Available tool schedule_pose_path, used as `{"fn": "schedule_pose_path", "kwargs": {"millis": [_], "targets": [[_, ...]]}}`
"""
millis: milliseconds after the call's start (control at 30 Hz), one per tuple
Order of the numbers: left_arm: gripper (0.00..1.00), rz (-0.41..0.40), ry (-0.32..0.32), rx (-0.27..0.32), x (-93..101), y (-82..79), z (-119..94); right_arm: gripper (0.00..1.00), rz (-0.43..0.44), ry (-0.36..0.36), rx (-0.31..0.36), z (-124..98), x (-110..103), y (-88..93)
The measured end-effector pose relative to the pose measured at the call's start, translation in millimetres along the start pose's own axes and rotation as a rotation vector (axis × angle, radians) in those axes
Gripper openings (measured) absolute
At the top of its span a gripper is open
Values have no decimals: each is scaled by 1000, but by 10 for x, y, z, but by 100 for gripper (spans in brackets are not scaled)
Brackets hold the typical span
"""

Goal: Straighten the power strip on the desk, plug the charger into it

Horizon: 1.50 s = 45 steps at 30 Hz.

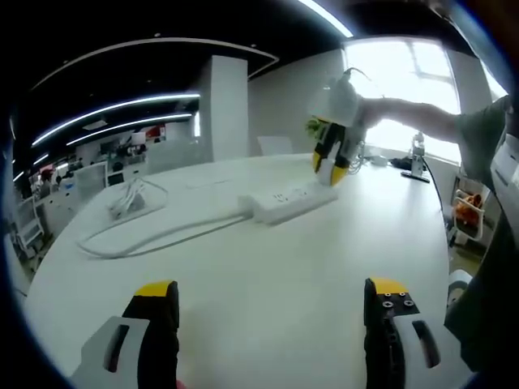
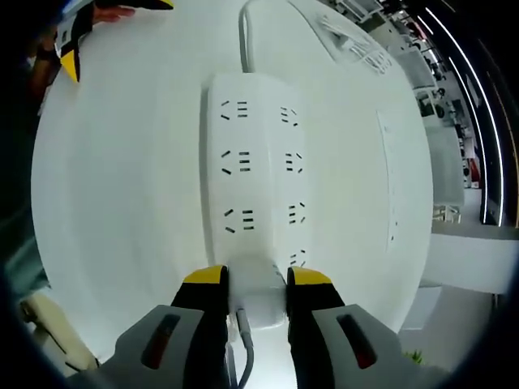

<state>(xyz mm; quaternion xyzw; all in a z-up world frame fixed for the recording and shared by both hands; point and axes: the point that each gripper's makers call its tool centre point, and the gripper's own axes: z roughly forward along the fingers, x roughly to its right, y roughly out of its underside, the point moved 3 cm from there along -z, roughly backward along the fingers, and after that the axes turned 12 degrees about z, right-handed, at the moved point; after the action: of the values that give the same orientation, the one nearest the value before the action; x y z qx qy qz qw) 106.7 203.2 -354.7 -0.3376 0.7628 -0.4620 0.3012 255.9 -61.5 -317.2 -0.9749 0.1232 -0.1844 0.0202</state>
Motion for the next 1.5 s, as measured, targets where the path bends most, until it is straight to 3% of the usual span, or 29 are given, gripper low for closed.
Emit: {"fn": "schedule_pose_path", "kwargs": {"millis": [233, 1500], "targets": [[98, -1, -1, -1, 11, -8, 3, 26, -7, 30, 19, -31, -65, 38], [98, 11, 2, 0, 62, -54, 1, 26, 4, 1, 51, 8, -47, 43]]}}
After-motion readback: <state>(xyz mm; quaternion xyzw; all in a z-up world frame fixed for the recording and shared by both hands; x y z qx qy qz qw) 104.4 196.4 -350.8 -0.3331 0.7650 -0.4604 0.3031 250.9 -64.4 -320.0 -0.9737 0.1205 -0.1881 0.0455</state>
